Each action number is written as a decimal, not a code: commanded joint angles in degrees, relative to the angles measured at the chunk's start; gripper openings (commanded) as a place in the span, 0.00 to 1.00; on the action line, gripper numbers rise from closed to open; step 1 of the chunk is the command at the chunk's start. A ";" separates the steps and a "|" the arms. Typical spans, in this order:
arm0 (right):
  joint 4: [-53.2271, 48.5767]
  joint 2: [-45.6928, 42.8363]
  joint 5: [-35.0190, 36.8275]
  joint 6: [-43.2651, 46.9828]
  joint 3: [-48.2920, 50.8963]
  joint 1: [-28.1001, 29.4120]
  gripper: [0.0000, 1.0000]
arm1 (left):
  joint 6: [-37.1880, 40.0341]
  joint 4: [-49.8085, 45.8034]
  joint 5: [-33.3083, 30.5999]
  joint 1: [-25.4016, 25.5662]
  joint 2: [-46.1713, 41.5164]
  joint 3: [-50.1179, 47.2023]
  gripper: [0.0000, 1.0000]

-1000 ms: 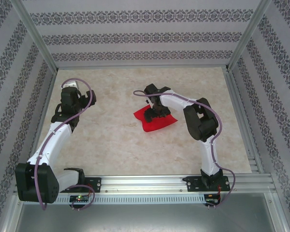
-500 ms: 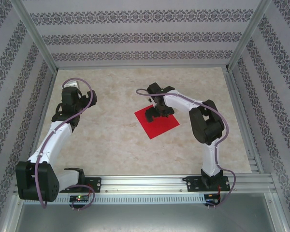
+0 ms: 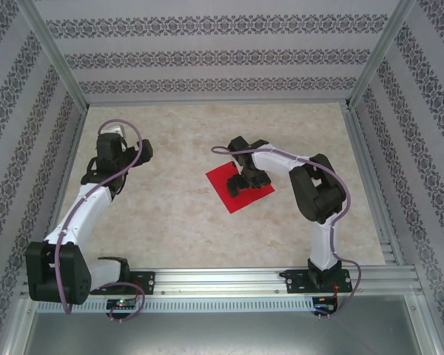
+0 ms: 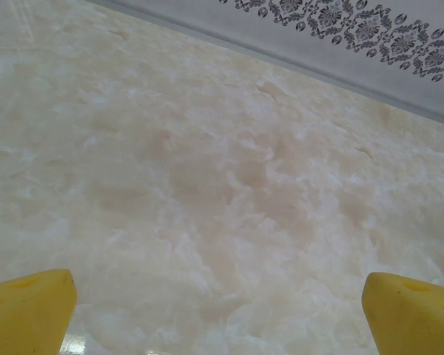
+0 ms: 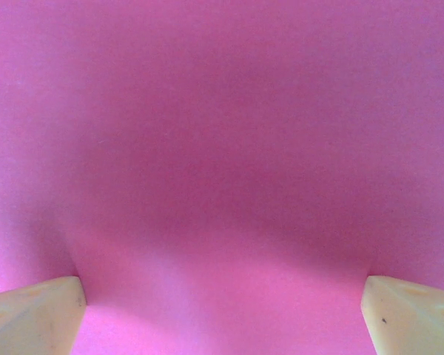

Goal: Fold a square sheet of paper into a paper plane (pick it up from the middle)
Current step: First fold in half a square sheet of paper at the center of the table.

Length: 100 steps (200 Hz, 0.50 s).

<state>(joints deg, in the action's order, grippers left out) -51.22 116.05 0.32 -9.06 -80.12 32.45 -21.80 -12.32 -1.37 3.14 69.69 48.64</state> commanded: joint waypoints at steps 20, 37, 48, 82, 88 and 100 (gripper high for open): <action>0.64 1.87 3.57 -1.57 4.65 1.09 0.90 | -2.09 0.47 1.61 0.38 0.01 -0.72 1.00; 1.67 0.45 3.81 -2.31 5.21 1.29 0.88 | -2.43 0.76 2.00 0.38 0.09 -1.06 1.00; 2.72 -0.79 3.52 -2.97 5.48 1.34 0.86 | -2.74 0.95 2.31 0.37 0.12 -1.23 1.00; 7.64 -4.93 -2.45 -4.98 6.44 1.34 0.69 | -4.83 1.63 4.47 0.38 0.42 -2.03 1.00; 8.60 -5.48 -4.21 -5.57 6.59 1.38 0.64 | -5.50 2.03 5.51 0.38 0.65 -2.26 1.00; 10.75 -6.48 -8.05 -6.84 7.05 1.30 0.54 | -7.07 2.42 7.49 0.38 1.08 -2.83 1.00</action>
<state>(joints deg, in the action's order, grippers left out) -45.06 111.85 -0.60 -12.69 -74.50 33.36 -24.97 -11.97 1.78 3.14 69.87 47.24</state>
